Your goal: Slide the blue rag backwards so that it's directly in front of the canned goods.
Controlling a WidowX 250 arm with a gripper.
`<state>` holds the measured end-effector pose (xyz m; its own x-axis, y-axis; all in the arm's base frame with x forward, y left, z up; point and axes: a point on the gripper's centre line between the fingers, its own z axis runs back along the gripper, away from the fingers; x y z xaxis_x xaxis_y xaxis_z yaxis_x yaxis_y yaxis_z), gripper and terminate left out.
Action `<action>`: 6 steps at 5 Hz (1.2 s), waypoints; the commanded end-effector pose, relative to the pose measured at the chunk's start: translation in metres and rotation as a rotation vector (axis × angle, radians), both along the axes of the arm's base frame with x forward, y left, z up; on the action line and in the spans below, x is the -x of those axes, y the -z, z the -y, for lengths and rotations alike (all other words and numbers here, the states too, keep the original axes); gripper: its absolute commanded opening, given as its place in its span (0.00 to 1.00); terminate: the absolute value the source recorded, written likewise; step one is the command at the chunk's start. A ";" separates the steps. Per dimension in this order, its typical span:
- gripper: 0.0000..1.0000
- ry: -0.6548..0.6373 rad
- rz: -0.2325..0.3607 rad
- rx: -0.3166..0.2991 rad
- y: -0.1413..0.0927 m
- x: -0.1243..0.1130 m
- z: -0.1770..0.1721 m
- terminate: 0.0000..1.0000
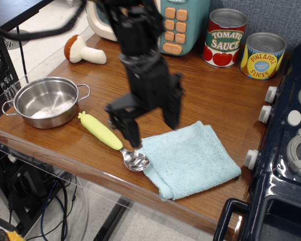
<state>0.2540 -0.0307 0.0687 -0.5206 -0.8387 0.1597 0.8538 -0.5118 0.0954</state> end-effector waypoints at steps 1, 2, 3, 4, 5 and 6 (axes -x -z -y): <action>1.00 0.184 0.082 -0.038 0.013 0.010 0.021 0.00; 1.00 0.261 0.085 -0.050 0.028 0.011 0.032 0.00; 1.00 0.276 0.094 -0.080 0.039 0.008 0.042 0.00; 1.00 0.262 0.137 -0.115 0.048 0.001 0.049 0.00; 1.00 0.243 0.127 -0.122 0.056 -0.011 0.046 0.00; 1.00 0.210 0.119 -0.150 0.065 -0.029 0.040 0.00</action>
